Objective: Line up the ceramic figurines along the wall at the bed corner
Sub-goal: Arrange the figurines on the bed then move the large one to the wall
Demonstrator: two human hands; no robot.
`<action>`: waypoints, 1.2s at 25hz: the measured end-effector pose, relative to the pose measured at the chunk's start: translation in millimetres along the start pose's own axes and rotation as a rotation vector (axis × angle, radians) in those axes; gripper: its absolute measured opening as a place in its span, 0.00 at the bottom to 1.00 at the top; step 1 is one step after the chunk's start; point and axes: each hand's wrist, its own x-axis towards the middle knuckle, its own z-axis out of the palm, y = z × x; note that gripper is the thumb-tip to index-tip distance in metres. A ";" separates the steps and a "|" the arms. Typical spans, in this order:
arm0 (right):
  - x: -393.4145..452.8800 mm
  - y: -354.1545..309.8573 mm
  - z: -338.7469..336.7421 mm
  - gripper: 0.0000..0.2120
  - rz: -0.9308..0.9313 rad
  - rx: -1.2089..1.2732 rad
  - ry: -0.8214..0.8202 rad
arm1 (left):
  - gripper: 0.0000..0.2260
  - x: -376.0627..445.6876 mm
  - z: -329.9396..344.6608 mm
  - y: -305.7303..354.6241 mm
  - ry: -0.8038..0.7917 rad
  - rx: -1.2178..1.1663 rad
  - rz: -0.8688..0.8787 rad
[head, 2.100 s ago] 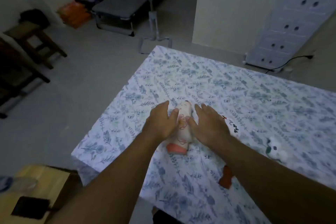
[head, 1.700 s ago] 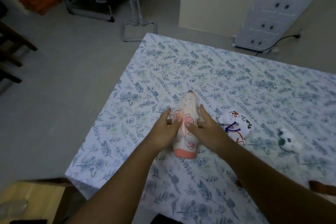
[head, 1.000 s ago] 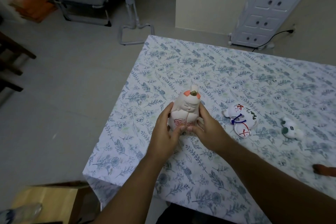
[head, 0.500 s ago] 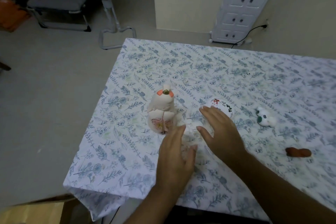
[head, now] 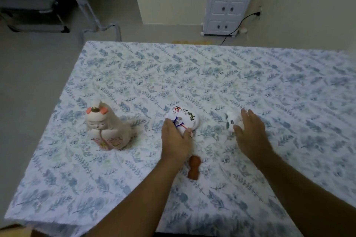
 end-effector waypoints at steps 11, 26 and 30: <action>22.0 1.5 1.6 0.30 -0.140 0.322 -0.137 | 0.33 5.7 29.5 54.2 0.136 0.013 0.217; 37.9 -4.2 21.7 0.28 -0.180 0.169 0.052 | 0.29 -0.6 30.0 58.3 0.106 0.284 0.408; 40.8 -7.4 18.1 0.30 -0.157 0.203 0.010 | 0.29 2.0 32.0 52.7 0.108 0.295 0.439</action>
